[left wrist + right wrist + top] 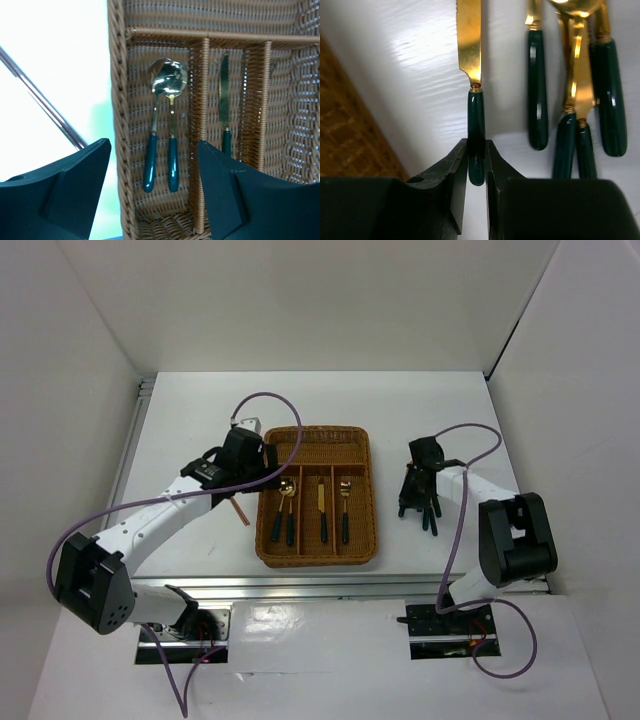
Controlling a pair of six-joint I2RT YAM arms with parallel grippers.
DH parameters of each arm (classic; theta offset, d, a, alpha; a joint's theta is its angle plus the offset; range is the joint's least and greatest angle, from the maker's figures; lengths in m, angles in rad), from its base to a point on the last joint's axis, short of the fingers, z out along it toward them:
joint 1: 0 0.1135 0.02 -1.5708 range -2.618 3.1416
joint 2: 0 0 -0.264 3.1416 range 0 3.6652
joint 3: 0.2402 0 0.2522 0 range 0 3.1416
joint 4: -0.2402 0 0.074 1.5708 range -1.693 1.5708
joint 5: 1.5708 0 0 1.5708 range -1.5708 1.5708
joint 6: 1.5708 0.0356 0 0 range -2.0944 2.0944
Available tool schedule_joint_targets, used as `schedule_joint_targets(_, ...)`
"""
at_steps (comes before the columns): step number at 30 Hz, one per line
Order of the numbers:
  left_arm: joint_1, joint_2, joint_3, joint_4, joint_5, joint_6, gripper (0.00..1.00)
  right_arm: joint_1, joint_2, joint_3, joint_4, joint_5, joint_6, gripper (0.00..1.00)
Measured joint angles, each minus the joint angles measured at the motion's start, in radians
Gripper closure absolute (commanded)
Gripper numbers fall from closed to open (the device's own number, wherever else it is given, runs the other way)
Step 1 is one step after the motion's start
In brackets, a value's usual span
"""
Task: Sort the eating utensils into containers
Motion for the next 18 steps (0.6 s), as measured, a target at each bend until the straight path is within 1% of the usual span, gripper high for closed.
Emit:
schedule_joint_targets(6, 0.023, -0.008, -0.006, -0.003, -0.011, 0.006, 0.15, 0.124, -0.045, 0.172, -0.135, 0.052, -0.011, 0.95)
schedule_joint_targets(10, 0.086, -0.025, -0.059, 0.018, 0.010, 0.005, 0.15, 0.198, -0.116, 0.270, -0.153, 0.042, -0.014, 0.95)
schedule_joint_targets(14, 0.163, -0.031, -0.114, 0.036, 0.039, 0.003, 0.15, 0.269, -0.207, 0.285, -0.154, 0.003, -0.003, 0.93)
schedule_joint_targets(18, 0.205, -0.037, -0.134, 0.052, 0.056, 0.002, 0.15, 0.351, -0.250, 0.262, -0.138, -0.050, 0.029, 0.93)
